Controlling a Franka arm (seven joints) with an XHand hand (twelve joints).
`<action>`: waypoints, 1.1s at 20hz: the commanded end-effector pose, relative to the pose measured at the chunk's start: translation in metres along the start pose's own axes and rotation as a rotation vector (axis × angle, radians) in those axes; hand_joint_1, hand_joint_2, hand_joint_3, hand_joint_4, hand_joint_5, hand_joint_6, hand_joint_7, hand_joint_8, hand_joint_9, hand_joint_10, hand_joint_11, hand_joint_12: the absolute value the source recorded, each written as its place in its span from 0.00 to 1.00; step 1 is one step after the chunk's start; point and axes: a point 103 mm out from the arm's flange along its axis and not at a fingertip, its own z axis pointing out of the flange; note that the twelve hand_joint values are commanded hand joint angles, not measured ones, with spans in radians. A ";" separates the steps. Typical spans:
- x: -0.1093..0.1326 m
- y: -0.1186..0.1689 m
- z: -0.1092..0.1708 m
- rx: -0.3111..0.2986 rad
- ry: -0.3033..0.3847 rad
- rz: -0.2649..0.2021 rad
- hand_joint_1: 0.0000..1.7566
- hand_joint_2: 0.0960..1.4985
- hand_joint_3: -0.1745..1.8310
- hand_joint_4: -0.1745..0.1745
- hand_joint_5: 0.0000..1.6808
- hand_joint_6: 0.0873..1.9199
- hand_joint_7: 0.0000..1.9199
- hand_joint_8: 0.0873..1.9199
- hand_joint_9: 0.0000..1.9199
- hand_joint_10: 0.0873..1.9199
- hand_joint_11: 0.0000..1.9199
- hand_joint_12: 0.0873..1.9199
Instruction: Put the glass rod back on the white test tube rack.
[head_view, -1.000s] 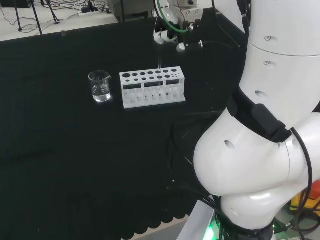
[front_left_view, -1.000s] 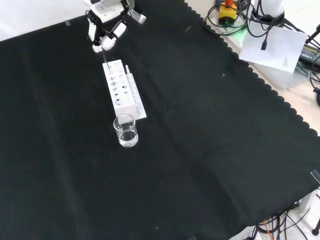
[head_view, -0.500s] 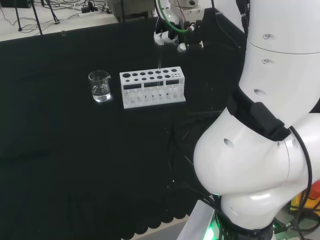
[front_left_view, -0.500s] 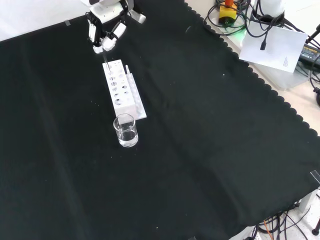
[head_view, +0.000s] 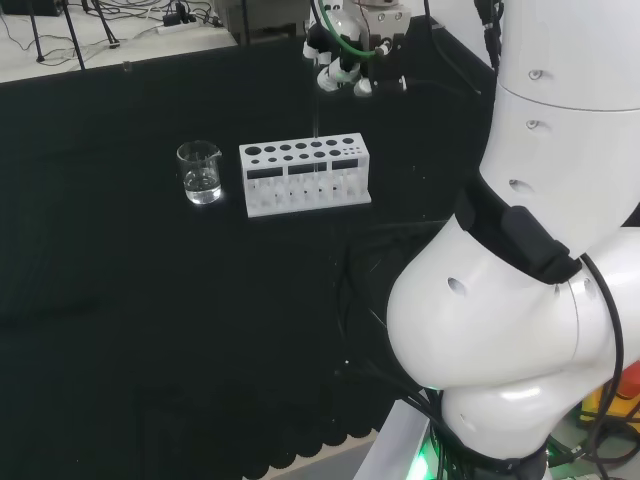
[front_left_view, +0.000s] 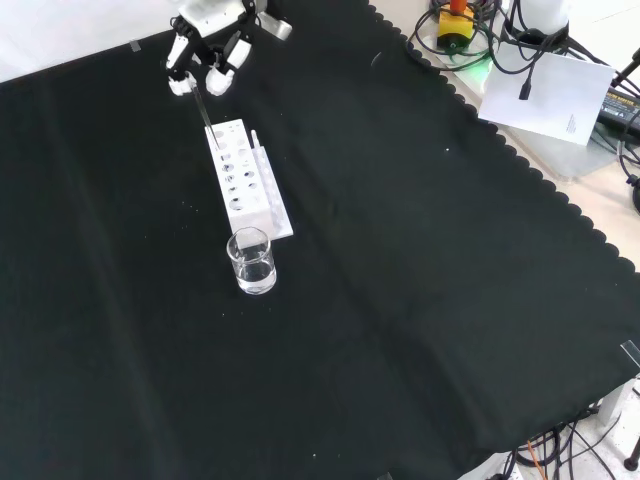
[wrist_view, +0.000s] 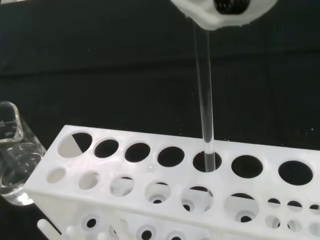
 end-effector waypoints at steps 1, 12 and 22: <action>0.000 -0.003 -0.010 0.009 -0.005 0.006 0.81 0.59 0.00 0.00 0.20 0.36 0.34 0.45 0.92 0.40 1.00 0.42; -0.019 -0.015 -0.057 -0.019 -0.029 0.055 0.81 0.58 0.00 0.00 0.20 0.31 0.32 0.45 0.92 0.40 1.00 0.44; -0.020 -0.040 -0.076 -0.037 -0.054 0.057 0.82 0.58 0.00 0.00 0.20 0.30 0.31 0.45 0.92 0.40 1.00 0.43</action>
